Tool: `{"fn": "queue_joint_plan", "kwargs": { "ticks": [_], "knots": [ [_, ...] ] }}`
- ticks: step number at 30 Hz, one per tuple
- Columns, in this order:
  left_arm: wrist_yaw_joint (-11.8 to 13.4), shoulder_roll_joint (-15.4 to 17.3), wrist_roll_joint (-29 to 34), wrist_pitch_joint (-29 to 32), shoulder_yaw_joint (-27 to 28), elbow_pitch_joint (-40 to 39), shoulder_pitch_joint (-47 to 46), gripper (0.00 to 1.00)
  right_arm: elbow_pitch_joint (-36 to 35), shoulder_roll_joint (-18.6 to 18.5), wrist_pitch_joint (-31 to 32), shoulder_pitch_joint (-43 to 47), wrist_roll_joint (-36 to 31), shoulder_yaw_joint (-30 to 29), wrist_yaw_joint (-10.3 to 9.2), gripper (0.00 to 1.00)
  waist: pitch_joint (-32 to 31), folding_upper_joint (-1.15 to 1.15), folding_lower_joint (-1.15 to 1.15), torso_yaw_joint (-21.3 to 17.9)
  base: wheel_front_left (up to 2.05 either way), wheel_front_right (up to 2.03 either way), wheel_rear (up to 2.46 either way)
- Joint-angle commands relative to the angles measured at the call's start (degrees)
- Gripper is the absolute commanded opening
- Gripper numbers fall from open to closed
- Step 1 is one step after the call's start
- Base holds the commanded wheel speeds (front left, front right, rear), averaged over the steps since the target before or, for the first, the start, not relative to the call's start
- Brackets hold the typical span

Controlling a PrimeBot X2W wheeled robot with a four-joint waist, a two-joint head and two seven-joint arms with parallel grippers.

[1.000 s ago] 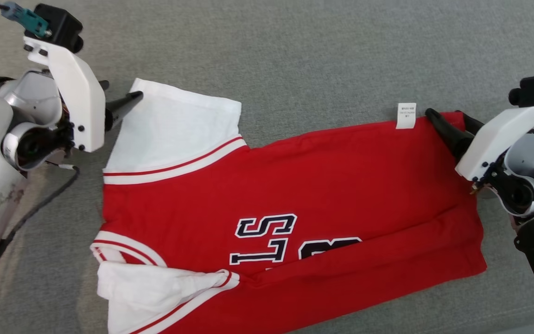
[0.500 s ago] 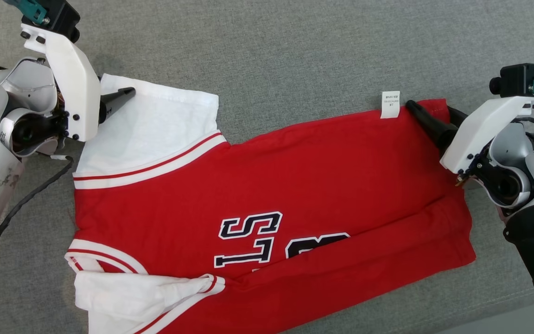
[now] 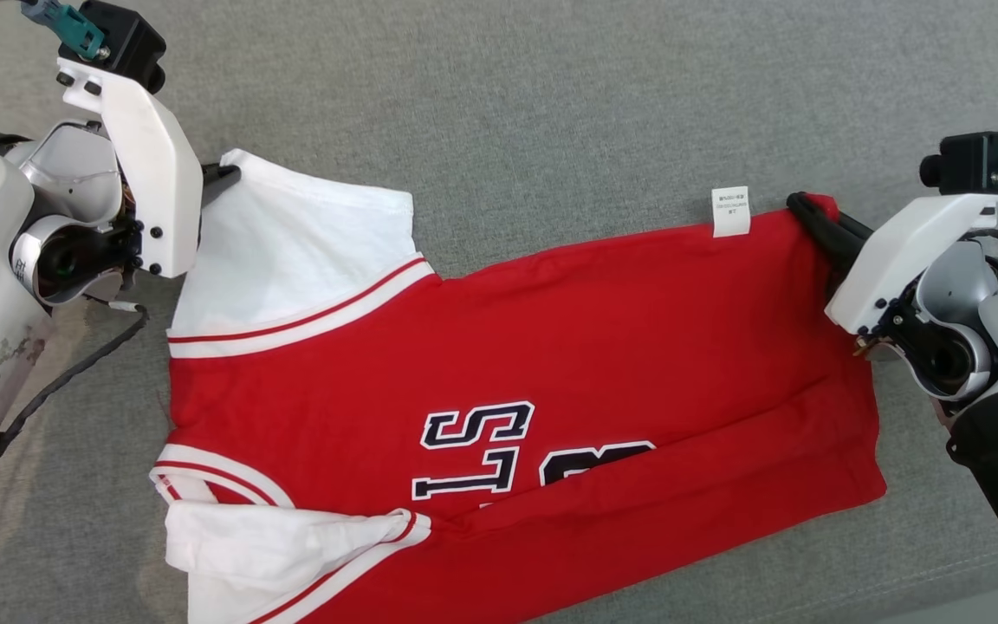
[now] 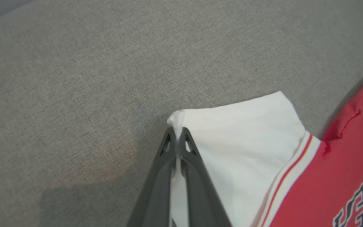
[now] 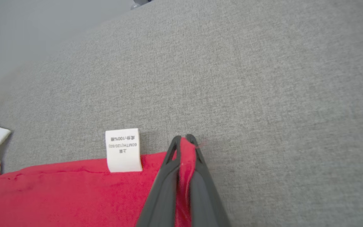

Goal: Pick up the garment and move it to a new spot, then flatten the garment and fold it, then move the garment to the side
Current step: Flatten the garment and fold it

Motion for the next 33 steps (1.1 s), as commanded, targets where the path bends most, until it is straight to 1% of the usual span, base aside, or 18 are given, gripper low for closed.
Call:
{"fn": "queue_joint_plan", "kwargs": {
  "ticks": [1, 4, 7, 12, 14, 21, 27, 29, 33],
  "knots": [
    [-0.05, 0.26, -0.58, -0.33, -0.33, -0.17, 0.17, 0.0, 0.43, -0.58, -0.88, 0.74, 0.46, 0.2, 0.01, 0.0, -1.28, 0.0, 0.0, 0.35, 0.0, 0.0, 0.0],
    [-0.05, 0.73, -2.53, -0.8, -1.72, -0.92, 1.4, 0.0, 0.71, -1.15, -2.68, 1.53, 1.61, 0.92, 0.01, 0.0, -3.63, 0.0, 0.0, 0.71, 0.0, 0.0, 0.0],
    [-0.05, 1.54, -4.6, -0.03, -2.84, -2.11, 2.35, 0.0, 0.91, -1.66, -3.35, 2.72, 2.65, 1.79, 0.01, 0.0, -5.6, 0.0, 0.0, 0.96, 0.0, 0.0, 0.0],
    [-0.05, 3.33, -9.9, 4.13, -4.28, -5.11, 4.74, 0.0, 1.26, -3.16, -2.31, 4.77, 4.68, 3.43, 0.01, 0.0, -9.23, 0.0, 0.0, 1.77, 0.0, 0.0, 0.0],
    [-0.05, 3.77, -10.97, 5.18, -4.46, -5.83, 5.26, 0.0, 1.32, -3.53, -2.08, 5.21, 5.08, 3.79, 0.01, 0.0, -9.97, 0.0, 0.0, 1.98, 0.0, 0.0, 0.0],
    [-0.05, 6.31, -17.87, 11.83, -5.28, -10.7, 8.79, 0.0, 0.32, -5.91, 0.96, 7.52, 7.2, 6.96, 0.02, 0.0, -14.13, 0.0, 0.0, 3.79, 0.0, 0.0, 0.0],
    [-0.05, 7.97, -22.04, 16.21, -5.47, -15.04, 10.65, 0.0, -0.85, -8.41, 3.53, 8.04, 9.0, 10.18, 0.02, 0.0, -15.58, 0.0, 0.0, 5.47, 0.0, 0.0, 0.0],
    [0.09, 8.66, -23.13, 17.8, -5.81, -16.18, 11.29, 0.0, -1.19, -9.09, 5.53, 8.19, 10.17, 11.26, 0.01, 0.0, -15.81, 0.0, 0.0, 5.98, 0.0, 0.0, 0.0],
    [1.45, 9.53, -24.25, 20.55, -6.6, -18.63, 11.94, 0.0, -1.62, -10.92, 10.73, 7.48, 12.72, 13.07, 0.01, 0.0, -16.07, 0.0, 0.0, 6.69, 0.0, 0.0, 0.0]
  ]
}}
